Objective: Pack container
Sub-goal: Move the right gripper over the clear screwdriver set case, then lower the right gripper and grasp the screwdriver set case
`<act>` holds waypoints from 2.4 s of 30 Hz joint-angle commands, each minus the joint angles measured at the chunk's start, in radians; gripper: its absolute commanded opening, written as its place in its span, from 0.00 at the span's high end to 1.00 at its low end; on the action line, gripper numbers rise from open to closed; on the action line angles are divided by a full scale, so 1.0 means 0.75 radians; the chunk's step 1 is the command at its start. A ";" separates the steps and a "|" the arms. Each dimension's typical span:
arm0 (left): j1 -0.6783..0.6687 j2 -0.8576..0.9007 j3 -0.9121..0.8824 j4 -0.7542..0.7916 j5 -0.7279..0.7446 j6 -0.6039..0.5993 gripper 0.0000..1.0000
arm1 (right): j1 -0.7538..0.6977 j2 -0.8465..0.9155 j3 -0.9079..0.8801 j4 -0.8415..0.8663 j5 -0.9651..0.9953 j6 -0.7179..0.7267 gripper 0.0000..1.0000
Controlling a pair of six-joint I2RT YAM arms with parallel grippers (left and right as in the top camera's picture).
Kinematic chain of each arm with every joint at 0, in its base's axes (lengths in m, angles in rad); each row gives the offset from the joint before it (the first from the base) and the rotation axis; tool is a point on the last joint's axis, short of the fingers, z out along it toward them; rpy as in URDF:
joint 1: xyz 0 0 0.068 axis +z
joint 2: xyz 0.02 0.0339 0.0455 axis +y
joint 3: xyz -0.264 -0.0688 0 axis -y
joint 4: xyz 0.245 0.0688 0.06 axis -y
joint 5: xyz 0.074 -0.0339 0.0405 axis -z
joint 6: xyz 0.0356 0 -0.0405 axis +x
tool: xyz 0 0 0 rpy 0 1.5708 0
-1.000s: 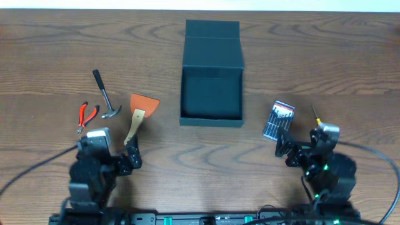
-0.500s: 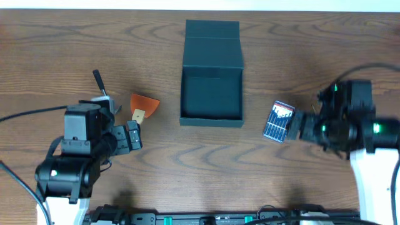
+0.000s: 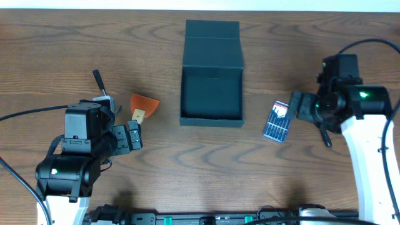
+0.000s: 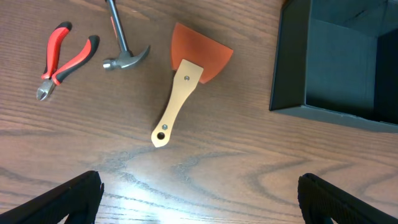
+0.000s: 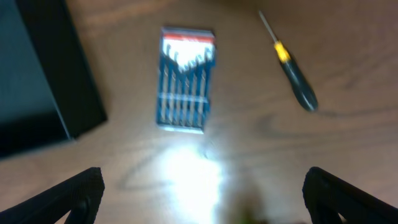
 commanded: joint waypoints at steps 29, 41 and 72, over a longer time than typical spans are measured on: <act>0.008 -0.003 0.030 -0.014 -0.014 -0.020 0.01 | 0.076 0.640 -0.014 0.278 0.148 0.353 0.01; 0.008 -0.003 0.030 -0.016 -0.013 -0.021 0.01 | 0.038 0.670 -0.054 0.379 0.146 0.237 0.01; 0.008 -0.003 0.030 -0.016 -0.043 -0.020 0.01 | 0.039 0.670 -0.294 0.530 0.050 0.145 0.20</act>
